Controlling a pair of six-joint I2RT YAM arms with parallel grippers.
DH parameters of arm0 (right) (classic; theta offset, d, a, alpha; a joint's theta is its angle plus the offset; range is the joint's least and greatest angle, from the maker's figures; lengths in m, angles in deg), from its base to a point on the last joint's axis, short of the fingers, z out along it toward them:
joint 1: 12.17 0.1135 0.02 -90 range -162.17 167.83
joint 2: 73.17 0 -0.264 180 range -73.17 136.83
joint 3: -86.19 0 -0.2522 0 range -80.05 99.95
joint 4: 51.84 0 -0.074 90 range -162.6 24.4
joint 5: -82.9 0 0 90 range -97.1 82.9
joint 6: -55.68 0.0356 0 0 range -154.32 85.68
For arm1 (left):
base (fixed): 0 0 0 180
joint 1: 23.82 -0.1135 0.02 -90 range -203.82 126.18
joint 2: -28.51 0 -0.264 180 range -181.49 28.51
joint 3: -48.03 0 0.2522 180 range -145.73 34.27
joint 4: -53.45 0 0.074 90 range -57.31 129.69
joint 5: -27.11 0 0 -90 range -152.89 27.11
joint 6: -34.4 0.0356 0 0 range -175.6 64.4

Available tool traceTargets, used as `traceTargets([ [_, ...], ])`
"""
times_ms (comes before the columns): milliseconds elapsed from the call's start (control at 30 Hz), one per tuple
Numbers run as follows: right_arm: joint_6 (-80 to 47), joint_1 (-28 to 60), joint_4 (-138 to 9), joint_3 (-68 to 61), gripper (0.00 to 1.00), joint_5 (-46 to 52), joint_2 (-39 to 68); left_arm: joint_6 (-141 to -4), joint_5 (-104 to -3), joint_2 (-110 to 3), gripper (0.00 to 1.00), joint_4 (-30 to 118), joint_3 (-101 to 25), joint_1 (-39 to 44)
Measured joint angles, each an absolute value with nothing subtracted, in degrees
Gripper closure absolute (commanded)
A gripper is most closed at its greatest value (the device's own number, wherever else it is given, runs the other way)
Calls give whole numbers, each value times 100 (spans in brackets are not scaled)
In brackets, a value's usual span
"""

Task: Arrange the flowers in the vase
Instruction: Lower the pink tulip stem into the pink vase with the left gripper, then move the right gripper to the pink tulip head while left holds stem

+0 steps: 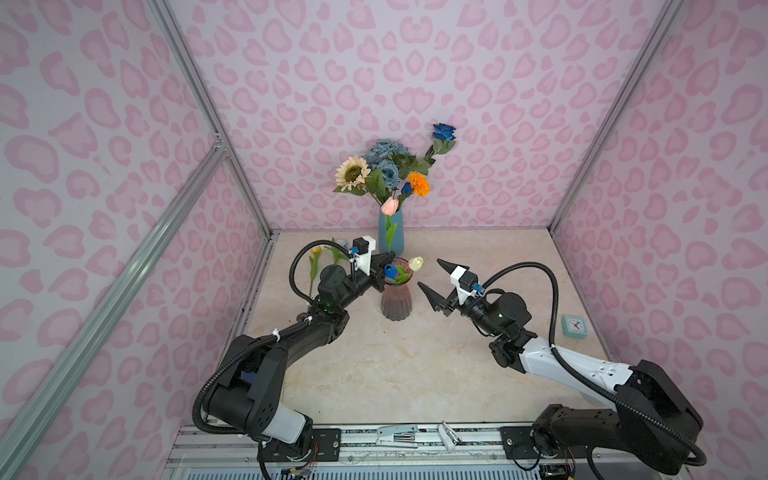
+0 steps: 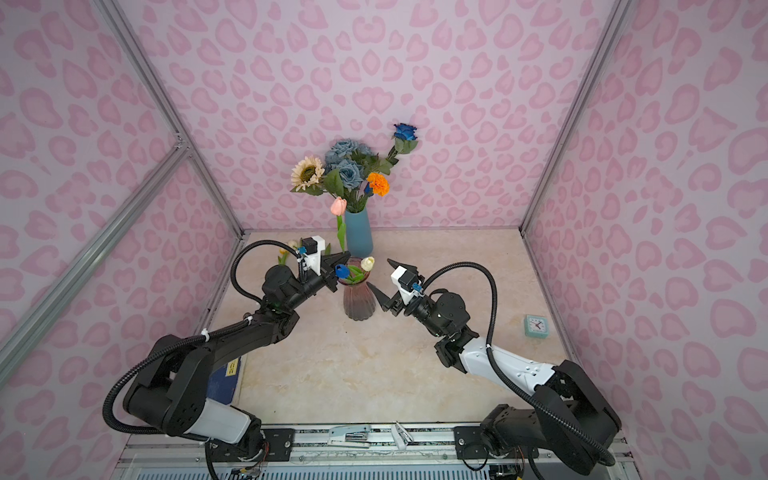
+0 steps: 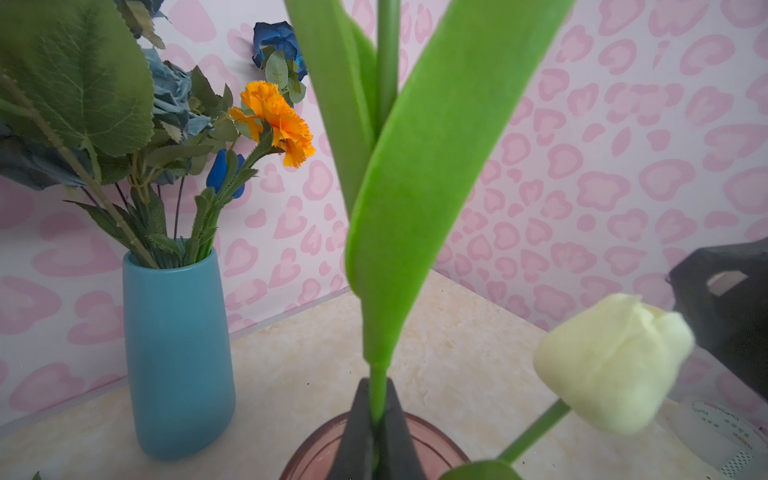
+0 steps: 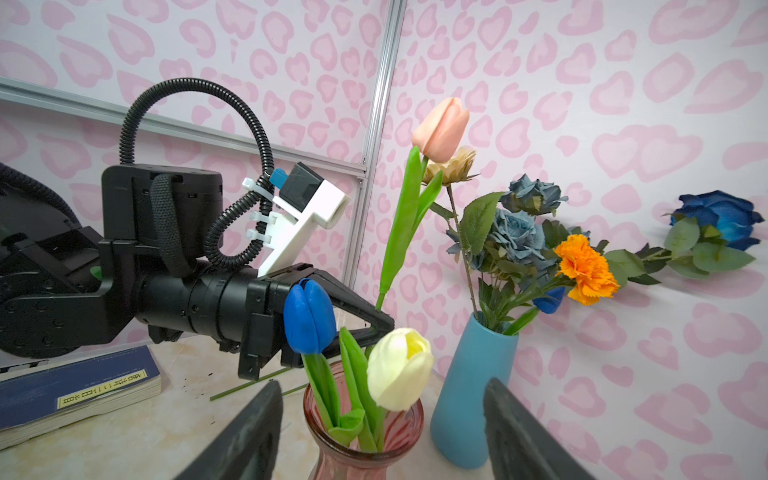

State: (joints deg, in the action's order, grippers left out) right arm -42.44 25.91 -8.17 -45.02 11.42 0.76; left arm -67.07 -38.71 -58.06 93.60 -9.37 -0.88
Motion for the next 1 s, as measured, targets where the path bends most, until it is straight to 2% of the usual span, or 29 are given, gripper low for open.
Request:
traceTargets([
  [33, -4244, 2591, -815, -4502, 24, 1142, 76, -6704, -3868, -5814, 93, 9362, -937, -88],
  [100, -4244, 2591, -810, -4502, 24, 1142, 89, -6687, -3866, -5821, 78, 9371, -937, -88],
  [133, -4246, 2591, -815, -4502, 24, 1142, 98, -6656, -3860, -5821, 74, 9373, -937, -88],
  [233, -4246, 2591, -824, -4502, 24, 1142, 107, -6667, -3820, -5819, 66, 9371, -926, -88],
  [367, -4246, 2591, -821, -4502, 24, 1142, 107, -6639, -3757, -5788, 65, 9340, -922, -84],
  [400, -4246, 2591, -821, -4502, 24, 1142, 107, -6626, -3733, -5769, 60, 9334, -922, -84],
  [600, -4246, 2591, -821, -4513, 24, 1142, 96, -6466, -3672, -5559, 50, 9161, -902, -82],
  [633, -4246, 2591, -824, -4518, 24, 1140, 89, -6418, -3674, -5508, 41, 9113, -893, -82],
  [667, -4246, 2593, -826, -4520, 24, 1140, 85, -6309, -3678, -5443, 39, 9054, -874, -80],
  [767, -4246, 2591, -821, -4522, 24, 1140, 72, -6097, -3691, -5242, 43, 8704, -845, -73],
  [867, -4246, 2585, -832, -4516, 24, 1136, 72, -5775, -3766, -5080, 50, 8280, -852, -73],
  [900, -4235, 2558, -878, -4476, 23, 1136, 72, -5666, -3785, -5043, 56, 8138, -852, -73],
  [933, -4189, 2519, -987, -4382, 23, 1160, 72, -5568, -3796, -5012, 88, 8018, -852, -71],
  [967, -4128, 2447, -1081, -4266, 23, 1232, 78, -5533, -3833, -4988, 97, 7920, -852, -73],
  [1000, -4071, 2351, -1178, -4100, 23, 1265, 93, -5463, -3871, -4960, 95, 7832, -850, -73],
])
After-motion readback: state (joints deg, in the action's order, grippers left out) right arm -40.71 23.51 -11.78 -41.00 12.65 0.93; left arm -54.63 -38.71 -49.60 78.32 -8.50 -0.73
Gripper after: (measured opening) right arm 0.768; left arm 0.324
